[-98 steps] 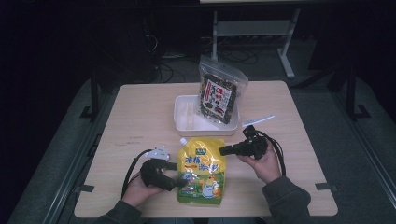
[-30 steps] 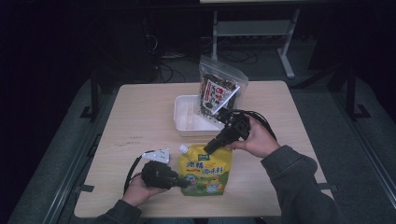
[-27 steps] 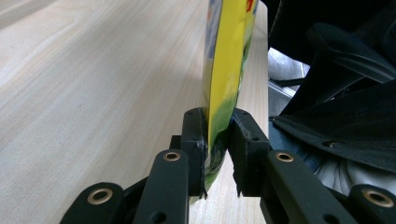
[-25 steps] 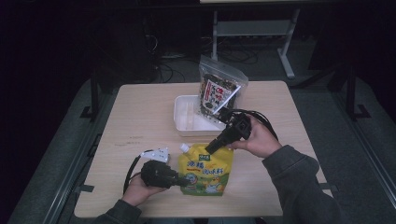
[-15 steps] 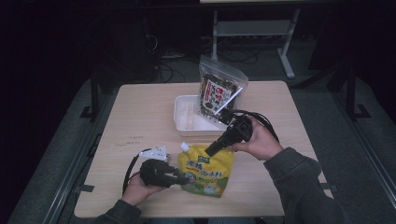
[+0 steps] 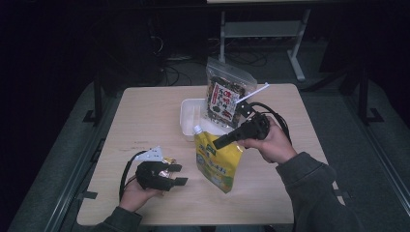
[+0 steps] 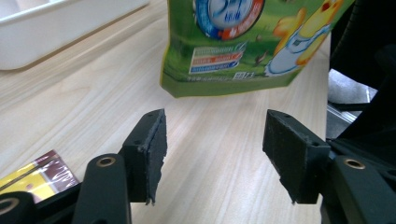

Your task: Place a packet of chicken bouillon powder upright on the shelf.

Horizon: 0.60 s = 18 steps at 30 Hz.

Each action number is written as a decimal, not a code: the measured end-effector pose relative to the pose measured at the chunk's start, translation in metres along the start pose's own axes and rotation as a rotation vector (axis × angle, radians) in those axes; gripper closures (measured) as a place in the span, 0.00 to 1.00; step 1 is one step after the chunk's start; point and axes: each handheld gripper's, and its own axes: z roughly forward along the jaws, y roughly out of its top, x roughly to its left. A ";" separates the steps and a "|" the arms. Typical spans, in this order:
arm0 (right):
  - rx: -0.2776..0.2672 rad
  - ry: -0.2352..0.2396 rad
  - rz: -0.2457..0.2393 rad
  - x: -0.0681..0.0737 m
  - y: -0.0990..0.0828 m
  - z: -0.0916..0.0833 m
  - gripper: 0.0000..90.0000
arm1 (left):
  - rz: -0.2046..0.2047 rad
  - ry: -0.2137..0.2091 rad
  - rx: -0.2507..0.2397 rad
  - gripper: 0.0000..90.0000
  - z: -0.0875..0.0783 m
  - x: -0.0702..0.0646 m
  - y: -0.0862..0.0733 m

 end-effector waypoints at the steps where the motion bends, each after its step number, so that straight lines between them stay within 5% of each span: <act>1: -0.024 0.009 0.012 -0.001 0.000 -0.002 0.99 | 0.000 0.002 0.000 0.43 0.000 0.000 0.000; 18: -0.240 0.034 0.133 -0.012 0.015 -0.010 0.99 | -0.002 0.020 0.015 0.42 -0.003 0.002 -0.002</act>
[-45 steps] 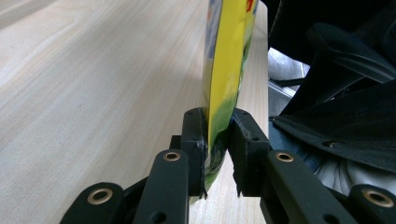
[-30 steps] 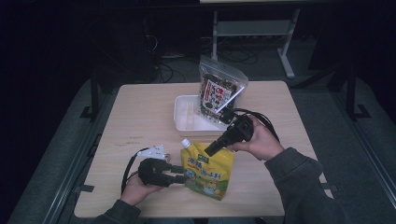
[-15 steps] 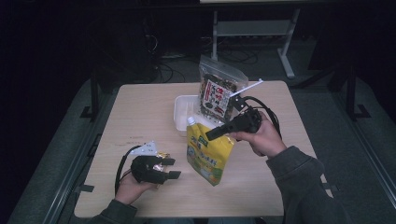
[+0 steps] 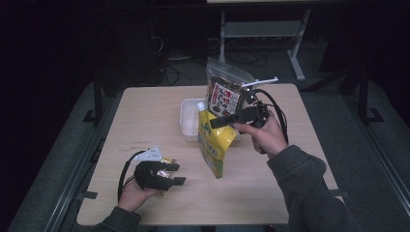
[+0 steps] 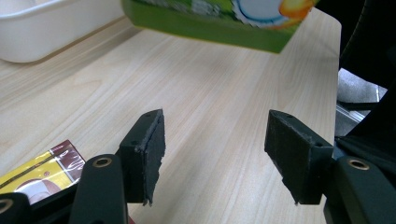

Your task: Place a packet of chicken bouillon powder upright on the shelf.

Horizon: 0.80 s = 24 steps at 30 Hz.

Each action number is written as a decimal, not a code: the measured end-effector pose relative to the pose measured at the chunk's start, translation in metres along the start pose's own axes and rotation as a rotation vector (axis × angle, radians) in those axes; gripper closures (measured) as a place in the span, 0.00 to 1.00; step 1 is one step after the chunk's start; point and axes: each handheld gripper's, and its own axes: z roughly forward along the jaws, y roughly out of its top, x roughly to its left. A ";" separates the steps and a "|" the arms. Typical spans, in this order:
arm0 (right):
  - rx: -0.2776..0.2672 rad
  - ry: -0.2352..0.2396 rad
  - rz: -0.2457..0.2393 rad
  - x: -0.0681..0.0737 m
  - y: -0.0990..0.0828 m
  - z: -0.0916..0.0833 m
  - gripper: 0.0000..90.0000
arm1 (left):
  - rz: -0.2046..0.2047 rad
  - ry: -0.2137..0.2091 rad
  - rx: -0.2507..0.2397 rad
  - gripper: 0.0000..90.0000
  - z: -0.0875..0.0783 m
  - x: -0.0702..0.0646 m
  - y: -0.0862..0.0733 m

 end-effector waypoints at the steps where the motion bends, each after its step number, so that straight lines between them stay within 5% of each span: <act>1: -0.014 -0.001 0.010 -0.001 0.002 0.000 0.99 | 0.001 0.001 0.002 0.42 0.000 0.000 0.000; 24: -0.219 -0.125 0.045 -0.017 0.060 0.018 0.99 | -0.005 0.019 0.001 0.40 -0.004 0.004 -0.002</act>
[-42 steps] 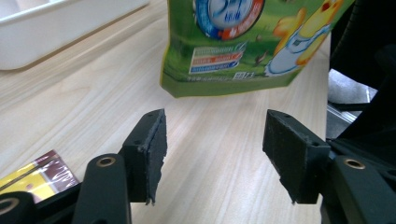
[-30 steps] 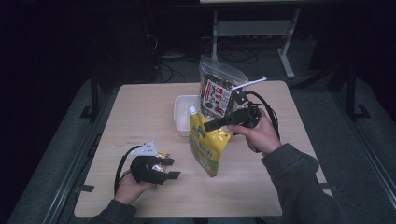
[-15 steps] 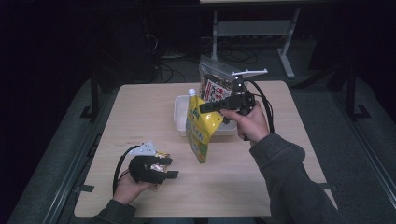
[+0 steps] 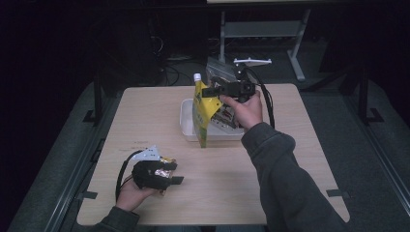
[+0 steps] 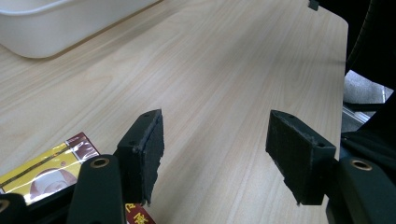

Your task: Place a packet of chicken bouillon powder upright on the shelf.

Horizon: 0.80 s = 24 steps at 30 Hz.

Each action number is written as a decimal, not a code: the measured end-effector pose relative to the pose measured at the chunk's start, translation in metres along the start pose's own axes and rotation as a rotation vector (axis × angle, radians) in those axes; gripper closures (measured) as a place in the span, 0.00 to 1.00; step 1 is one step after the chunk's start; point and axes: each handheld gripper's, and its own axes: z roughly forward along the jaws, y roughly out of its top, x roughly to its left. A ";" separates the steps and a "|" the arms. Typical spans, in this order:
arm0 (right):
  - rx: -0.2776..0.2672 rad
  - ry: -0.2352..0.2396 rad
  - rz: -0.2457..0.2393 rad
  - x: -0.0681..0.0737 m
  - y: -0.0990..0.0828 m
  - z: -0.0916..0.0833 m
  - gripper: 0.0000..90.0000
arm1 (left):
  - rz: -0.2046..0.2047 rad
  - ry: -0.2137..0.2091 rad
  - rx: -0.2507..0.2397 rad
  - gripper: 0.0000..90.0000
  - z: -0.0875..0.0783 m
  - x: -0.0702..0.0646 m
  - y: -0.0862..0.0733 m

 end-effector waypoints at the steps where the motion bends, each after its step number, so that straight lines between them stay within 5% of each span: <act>1: -0.009 -0.005 0.000 -0.001 0.002 0.002 0.99 | -0.002 -0.002 -0.001 0.40 0.000 0.000 0.000; 24: -0.158 -0.148 0.029 -0.027 0.023 0.034 0.99 | -0.014 -0.021 -0.023 0.40 -0.002 0.001 0.000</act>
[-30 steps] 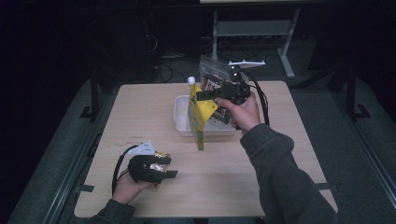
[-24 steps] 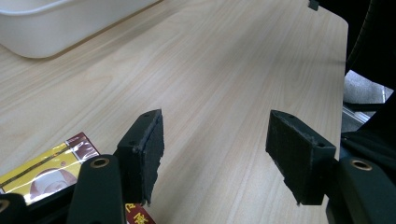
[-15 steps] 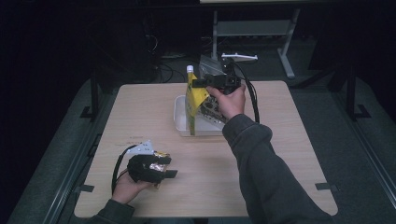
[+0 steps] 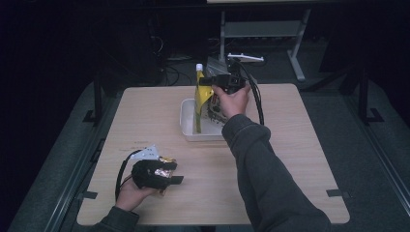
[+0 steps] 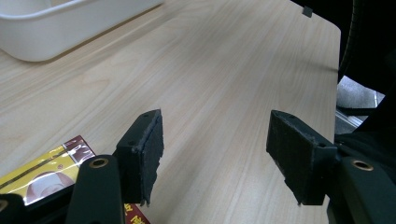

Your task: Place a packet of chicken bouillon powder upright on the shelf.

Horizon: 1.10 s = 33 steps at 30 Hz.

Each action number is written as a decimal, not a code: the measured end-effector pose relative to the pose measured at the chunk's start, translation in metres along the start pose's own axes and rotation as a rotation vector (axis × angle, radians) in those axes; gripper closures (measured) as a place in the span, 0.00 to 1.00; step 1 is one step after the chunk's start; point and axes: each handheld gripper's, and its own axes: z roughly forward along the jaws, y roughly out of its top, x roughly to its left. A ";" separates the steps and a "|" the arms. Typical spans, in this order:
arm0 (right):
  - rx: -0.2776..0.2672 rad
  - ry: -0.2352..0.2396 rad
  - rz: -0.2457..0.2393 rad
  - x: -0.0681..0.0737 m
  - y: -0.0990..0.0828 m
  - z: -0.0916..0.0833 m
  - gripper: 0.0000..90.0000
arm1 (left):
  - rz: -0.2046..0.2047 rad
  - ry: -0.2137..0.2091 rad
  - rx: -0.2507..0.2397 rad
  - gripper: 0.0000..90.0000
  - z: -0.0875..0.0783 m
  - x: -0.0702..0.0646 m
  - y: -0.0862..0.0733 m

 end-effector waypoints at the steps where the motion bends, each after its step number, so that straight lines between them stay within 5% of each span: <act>1: -0.009 0.004 0.008 -0.001 0.000 0.001 0.99 | 0.001 -0.006 -0.002 0.40 0.000 0.000 0.000; 18: -0.027 -0.030 0.005 -0.008 -0.004 0.020 0.99 | 0.001 -0.005 -0.012 0.40 -0.002 0.000 0.001; 33: -0.030 -0.049 -0.053 -0.007 -0.002 0.025 0.99 | -0.001 -0.013 -0.021 0.40 -0.002 -0.001 0.002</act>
